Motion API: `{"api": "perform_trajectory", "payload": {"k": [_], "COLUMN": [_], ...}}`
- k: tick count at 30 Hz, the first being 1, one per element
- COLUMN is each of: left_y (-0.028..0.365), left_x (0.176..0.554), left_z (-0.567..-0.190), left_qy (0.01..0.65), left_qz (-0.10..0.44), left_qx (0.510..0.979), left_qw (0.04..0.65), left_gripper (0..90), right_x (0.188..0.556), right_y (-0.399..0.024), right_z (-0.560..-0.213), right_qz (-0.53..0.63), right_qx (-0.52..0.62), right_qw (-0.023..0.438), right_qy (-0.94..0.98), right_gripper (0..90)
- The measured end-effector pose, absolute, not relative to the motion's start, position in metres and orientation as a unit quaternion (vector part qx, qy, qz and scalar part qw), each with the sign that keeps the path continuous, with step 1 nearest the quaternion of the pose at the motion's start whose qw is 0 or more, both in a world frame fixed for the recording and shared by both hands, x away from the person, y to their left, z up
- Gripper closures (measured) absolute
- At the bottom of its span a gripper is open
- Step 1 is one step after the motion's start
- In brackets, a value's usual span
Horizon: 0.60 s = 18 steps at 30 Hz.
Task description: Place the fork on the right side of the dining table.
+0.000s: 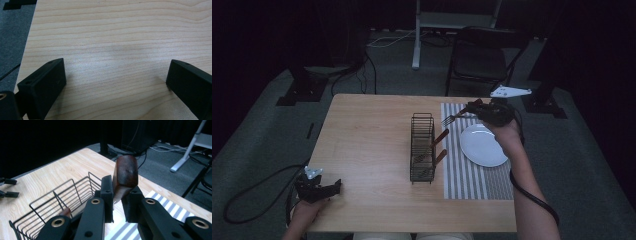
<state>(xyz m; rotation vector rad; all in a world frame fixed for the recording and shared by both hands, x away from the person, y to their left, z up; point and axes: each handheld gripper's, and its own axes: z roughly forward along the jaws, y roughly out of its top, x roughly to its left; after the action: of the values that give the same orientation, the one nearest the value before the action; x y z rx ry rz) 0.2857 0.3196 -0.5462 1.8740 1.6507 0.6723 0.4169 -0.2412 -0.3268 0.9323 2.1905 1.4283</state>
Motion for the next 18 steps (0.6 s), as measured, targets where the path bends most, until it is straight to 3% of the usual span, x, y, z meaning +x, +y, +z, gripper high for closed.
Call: {"api": "perform_trajectory", "payload": {"k": [18], "left_y": [0.320], "left_x": [0.286], "left_z": [-0.546], "left_qy": [0.614], "left_qz": [0.250], "left_qx": [0.697], "left_qw": [0.275], "left_gripper": [3.1], "right_x": [0.369], "right_y": [-0.267], "right_z": [-0.373], "right_qz": [0.497], "right_qx": [0.374], "right_qw": [0.191], "right_qy": [0.759], "right_gripper": [80.6]}}
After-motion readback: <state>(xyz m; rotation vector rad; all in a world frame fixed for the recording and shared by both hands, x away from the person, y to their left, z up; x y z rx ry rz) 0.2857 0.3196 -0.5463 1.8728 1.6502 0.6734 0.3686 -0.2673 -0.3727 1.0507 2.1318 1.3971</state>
